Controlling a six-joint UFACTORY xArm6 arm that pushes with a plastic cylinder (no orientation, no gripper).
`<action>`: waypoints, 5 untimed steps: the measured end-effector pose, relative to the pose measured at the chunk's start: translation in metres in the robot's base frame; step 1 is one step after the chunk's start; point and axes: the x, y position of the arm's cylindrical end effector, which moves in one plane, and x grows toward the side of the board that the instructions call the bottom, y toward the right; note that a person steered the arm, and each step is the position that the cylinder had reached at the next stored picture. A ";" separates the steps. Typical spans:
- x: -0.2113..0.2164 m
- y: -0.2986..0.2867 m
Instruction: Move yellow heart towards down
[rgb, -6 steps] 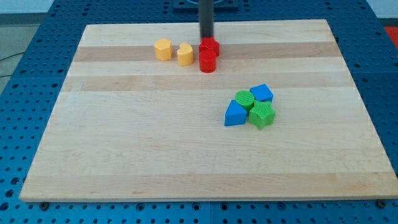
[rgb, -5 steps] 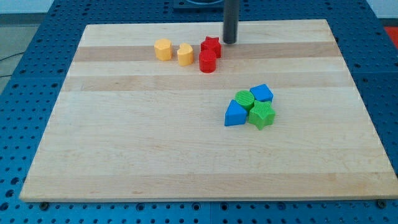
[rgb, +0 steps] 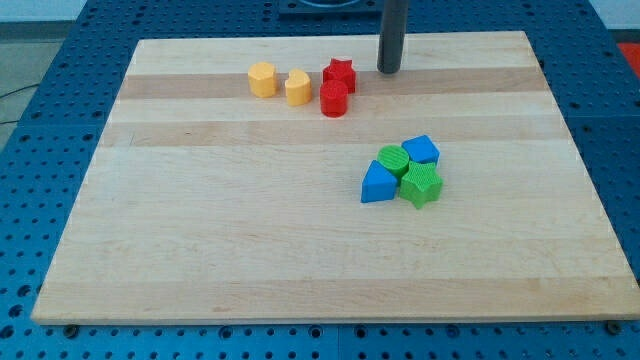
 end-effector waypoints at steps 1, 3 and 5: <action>-0.008 -0.023; -0.013 -0.068; 0.000 -0.125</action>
